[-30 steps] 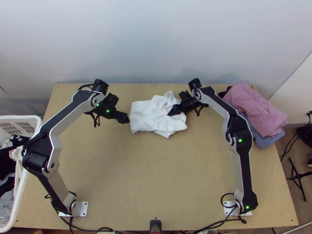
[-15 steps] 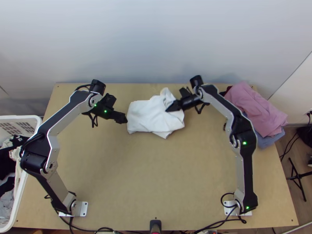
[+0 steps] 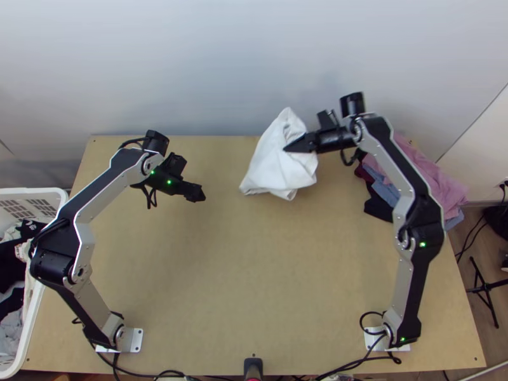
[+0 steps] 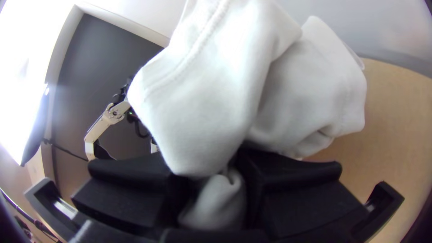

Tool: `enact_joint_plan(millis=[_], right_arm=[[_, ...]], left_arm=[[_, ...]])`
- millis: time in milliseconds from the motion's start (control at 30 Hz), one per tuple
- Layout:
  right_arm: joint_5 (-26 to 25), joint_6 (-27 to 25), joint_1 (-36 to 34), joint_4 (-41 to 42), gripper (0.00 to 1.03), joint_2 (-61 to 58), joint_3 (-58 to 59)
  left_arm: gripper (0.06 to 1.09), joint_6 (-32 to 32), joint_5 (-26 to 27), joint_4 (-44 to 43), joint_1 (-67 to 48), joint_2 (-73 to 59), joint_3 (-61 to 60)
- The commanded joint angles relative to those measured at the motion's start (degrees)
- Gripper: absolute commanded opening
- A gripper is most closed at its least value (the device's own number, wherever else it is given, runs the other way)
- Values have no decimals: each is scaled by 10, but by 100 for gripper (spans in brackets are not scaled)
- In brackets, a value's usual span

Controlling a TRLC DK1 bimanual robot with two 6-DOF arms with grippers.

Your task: Fold the t-shirt

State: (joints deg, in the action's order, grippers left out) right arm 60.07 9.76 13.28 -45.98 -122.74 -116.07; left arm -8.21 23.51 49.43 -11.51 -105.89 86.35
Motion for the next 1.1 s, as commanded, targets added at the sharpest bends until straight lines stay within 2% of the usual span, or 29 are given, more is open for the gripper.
enact_joint_plan(millis=[0, 167, 233, 500, 800, 1067], right_arm=[[3, 22, -33, 0, 3, 44, -13], [1, 40, -69, 0, 3, 60, -23], [-15, 40, -87, 0, 3, 66, -29], [-22, 46, -189, -2, 3, 84, -37], [-34, 25, -279, -16, 3, 110, -12], [-34, 9, -330, -19, 3, 134, 23]], left_arm=[[104, -1, 0, 1, 2, 3, -7], [104, -1, 0, -1, 2, 2, -7], [104, -2, 0, -3, 2, 1, -9], [104, -2, 0, -15, 1, 0, -11], [104, -5, 1, -20, 2, 1, -15], [104, -15, 0, -21, 4, 2, -24]])
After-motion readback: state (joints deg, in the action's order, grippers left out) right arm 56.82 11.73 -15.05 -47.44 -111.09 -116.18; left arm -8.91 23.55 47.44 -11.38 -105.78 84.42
